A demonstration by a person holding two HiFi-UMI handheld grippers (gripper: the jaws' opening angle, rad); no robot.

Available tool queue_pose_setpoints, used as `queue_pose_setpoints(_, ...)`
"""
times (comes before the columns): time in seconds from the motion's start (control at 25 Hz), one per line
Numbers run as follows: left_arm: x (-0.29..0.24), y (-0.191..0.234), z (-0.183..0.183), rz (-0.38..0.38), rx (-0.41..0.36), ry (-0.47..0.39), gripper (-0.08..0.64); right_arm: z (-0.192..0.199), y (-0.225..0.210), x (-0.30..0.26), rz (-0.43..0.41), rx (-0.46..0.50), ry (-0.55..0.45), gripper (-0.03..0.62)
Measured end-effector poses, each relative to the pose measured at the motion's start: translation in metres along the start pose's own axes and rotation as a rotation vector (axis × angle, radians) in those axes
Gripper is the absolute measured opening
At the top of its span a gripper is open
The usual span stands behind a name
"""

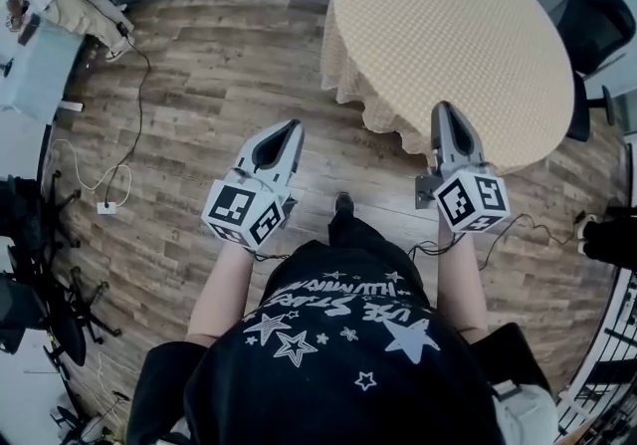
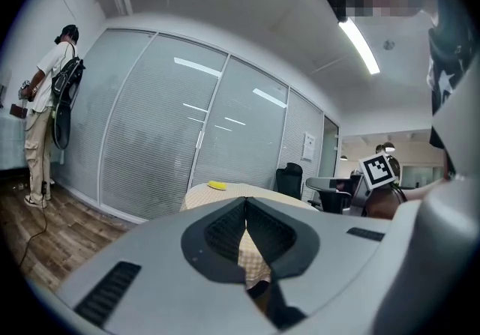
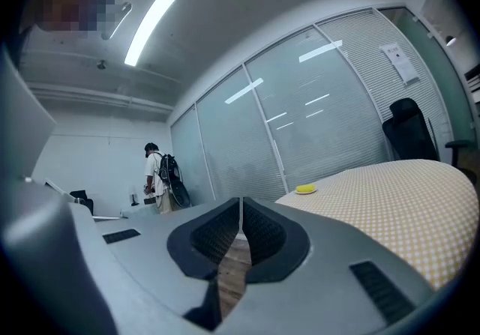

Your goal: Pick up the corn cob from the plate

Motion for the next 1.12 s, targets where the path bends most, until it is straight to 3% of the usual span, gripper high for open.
queue_pose_setpoints(0.48, -0.11, 0.025, -0.027, -0.01, -0.056, -0.017, 0.006, -0.038, -0.073, -0.078, -0.002, 0.004, 0.006, 0.032)
queue_pose_setpoints(0.72, -0.13, 0.039, -0.022, -0.058, -0.03, -0.004, 0.006, -0.045, -0.087, -0.1, -0.019, -0.005, -0.008, 0.032)
queue_pose_setpoints(0.96, -0.146, 0.051, -0.021, -0.06, -0.035, 0.001, 0.006, -0.043, -0.107, -0.112, 0.006, -0.068, -0.01, 0.032)
queue_pose_setpoints(1.12, -0.163, 0.068, -0.019, -0.05, -0.019, -0.003, 0.006, -0.044, -0.112, -0.127, 0.03, -0.052, -0.003, 0.032)
Point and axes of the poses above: the fingertips, and each gripper's own axes: x backward along the fingers, y to its left, z out of its underside, the point moved 7 cm from there along x, backward along the fingers, and after that the axes turned 13 degrees about -x, right-handed, at the moved point
